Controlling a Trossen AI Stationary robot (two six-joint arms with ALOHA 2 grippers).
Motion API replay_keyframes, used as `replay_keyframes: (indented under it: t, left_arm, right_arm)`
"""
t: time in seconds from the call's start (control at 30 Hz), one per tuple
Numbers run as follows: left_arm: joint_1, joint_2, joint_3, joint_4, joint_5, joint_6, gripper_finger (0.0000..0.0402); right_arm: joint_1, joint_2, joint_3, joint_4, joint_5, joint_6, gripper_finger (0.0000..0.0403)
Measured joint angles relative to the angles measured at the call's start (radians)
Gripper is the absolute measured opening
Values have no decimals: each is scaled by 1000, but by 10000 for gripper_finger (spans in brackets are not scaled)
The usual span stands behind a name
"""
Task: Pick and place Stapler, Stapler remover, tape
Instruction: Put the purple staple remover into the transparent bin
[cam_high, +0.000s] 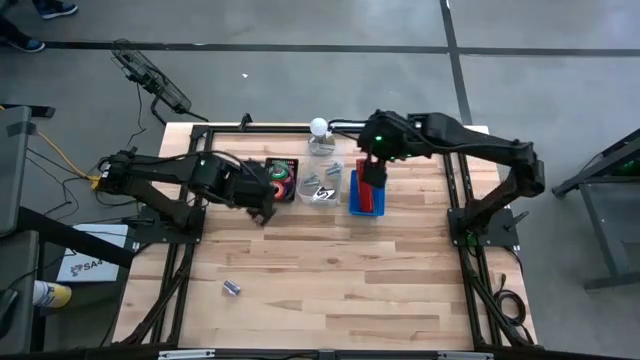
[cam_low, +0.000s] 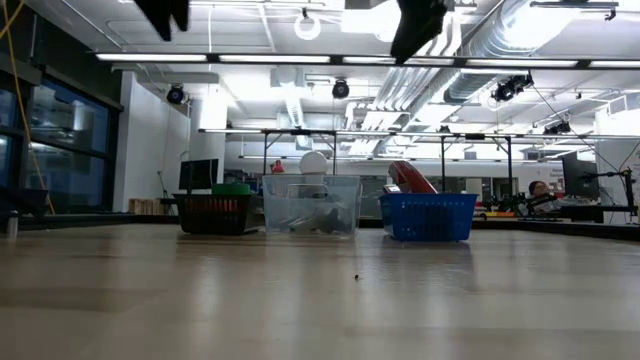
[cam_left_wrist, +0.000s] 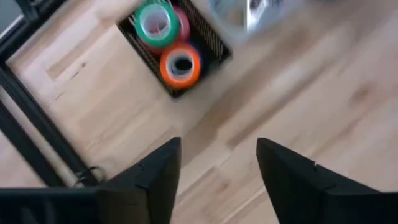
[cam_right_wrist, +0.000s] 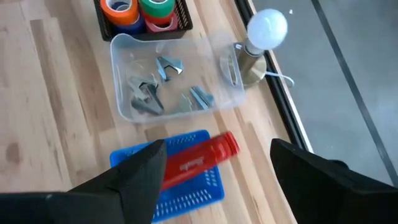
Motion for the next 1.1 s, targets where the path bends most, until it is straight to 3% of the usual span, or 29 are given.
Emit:
replay_keyframes:
  t: [0.23, 0.47, 0.63, 0.93, 1.1]
  left_arm:
    - [-27, 0, -196, 21, 146, 187, 227]
    - [-91, 0, -420, 315, 301, 405, 227]
    - [-166, 0, -519, 386, 411, 582, 227]
    - [-351, 0, -617, 432, 526, 657, 227]
    - [-465, 0, -665, 481, 500, 618, 227]
  right_arm:
    - [0, -89, 0, -45, -5, -3, 279]
    - [0, -122, 0, -50, -5, -24, 279]
    - [0, -121, -1, -70, -6, -30, 279]
    - [1, -121, -1, -80, -11, -26, 279]
    - [1, -121, -1, -80, -28, -26, 279]
